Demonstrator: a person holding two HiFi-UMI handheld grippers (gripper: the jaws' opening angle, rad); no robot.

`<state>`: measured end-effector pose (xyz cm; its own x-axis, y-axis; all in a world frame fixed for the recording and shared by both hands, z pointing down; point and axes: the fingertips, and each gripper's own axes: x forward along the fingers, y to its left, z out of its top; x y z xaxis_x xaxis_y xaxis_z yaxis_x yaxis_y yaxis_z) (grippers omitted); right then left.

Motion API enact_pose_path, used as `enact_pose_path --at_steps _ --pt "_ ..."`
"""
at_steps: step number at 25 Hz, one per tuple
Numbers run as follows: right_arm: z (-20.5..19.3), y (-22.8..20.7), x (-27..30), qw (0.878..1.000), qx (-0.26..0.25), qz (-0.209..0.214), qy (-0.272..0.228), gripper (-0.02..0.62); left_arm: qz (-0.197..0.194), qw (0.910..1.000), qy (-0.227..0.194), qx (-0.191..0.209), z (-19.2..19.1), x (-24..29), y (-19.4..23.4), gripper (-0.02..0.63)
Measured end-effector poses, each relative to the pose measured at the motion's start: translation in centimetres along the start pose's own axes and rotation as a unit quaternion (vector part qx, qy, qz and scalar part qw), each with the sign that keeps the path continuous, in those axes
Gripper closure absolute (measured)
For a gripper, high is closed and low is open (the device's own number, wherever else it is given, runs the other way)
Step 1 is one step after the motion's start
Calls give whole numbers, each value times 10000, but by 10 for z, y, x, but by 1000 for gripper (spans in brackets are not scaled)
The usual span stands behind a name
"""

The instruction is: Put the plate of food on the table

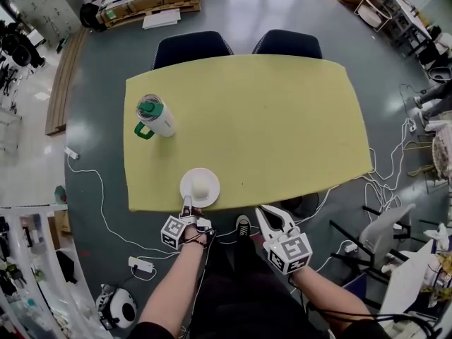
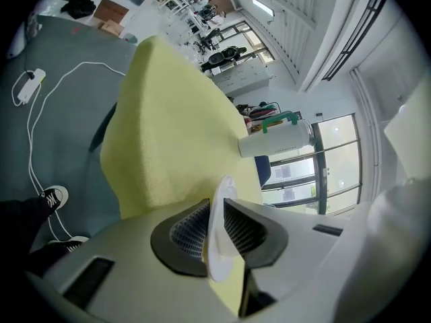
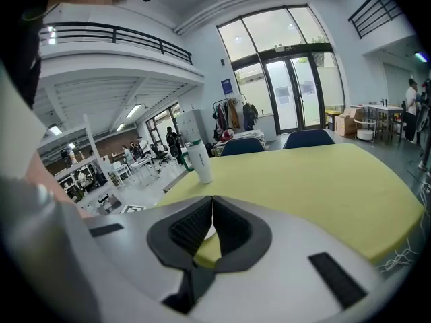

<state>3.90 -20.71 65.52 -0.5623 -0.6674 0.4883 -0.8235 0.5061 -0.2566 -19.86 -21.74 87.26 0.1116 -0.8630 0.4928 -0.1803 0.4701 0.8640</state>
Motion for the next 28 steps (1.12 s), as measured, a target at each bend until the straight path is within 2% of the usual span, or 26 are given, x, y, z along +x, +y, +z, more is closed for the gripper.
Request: enact_pose_path --at_steps 6,11,14,23,26,28 --pt "-1 -2 1 10000 17 22 -6 581 417 9989 -82 217 3 -1 4 510" --pt "0 -2 2 10000 26 23 -10 581 700 9970 -262 204 8 -4 2 463" --pt "-1 -2 2 10000 33 30 -6 581 827 9958 -379 136 12 -6 2 459" --pt "-5 -1 1 10000 50 56 -14 581 870 9947 -548 74 21 -19 9 457" --pt "-5 -2 0 9999 103 42 -48 581 804 9952 -512 242 27 -25 13 459" --pt "-2 -3 0 9998 162 28 -91 581 762 9944 -478 550 38 -34 16 468"
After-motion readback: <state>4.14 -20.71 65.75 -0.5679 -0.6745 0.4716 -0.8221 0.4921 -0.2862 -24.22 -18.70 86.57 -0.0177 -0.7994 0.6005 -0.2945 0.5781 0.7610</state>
